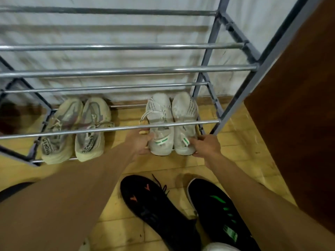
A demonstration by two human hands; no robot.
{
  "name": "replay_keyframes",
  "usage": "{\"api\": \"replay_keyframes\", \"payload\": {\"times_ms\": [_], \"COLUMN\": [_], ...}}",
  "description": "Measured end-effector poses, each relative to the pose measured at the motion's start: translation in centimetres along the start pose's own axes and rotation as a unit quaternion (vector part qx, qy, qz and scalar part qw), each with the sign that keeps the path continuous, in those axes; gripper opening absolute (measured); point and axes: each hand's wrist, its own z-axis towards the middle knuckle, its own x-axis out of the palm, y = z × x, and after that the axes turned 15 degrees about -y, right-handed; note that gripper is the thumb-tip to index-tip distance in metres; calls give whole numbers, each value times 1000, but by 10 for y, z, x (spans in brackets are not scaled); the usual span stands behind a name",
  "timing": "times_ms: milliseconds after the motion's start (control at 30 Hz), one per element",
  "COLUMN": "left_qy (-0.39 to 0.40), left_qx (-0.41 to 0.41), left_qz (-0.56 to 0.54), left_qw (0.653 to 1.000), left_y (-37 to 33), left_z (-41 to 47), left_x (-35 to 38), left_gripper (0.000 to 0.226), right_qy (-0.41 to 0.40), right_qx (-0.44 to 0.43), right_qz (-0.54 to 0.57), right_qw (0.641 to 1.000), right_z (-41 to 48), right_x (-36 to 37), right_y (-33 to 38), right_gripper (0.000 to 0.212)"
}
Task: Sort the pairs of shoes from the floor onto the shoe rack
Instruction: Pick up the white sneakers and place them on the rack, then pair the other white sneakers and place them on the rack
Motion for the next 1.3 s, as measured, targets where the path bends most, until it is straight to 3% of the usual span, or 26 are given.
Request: {"api": "replay_keyframes", "payload": {"times_ms": [100, 267, 467, 633, 800, 967, 1167, 1300], "left_qy": [32, 56, 76, 133, 178, 211, 239, 247], "left_qx": [0, -23, 53, 98, 152, 197, 186, 201], "left_qz": [36, 103, 211, 269, 311, 351, 334, 403], "left_qw": [999, 993, 973, 949, 921, 891, 893, 858], "left_y": [4, 9, 10, 24, 43, 71, 126, 156], "left_z": [0, -23, -96, -178, -265, -334, -371, -372], "left_x": [9, 0, -24, -44, -62, -74, -71, -76], "left_gripper": [34, 57, 26, 29, 29, 14, 35, 42], "right_qy": [-44, -6, 41, 119, 145, 134, 95, 57], "right_qx": [-14, -7, -9, -15, -57, -98, -59, -47], "right_qz": [-27, -54, -77, -92, -135, -209, -233, -294], "right_qw": [999, 999, 996, 988, 978, 964, 966, 953], "right_z": [3, -8, -63, -130, -183, -219, -244, -241], "right_x": [0, -18, -78, -140, -193, -240, -267, -271], "right_y": [-13, -30, -49, -66, -100, -147, -211, -238], "right_gripper": [13, 42, 40, 40, 42, 45, 45, 56]}}
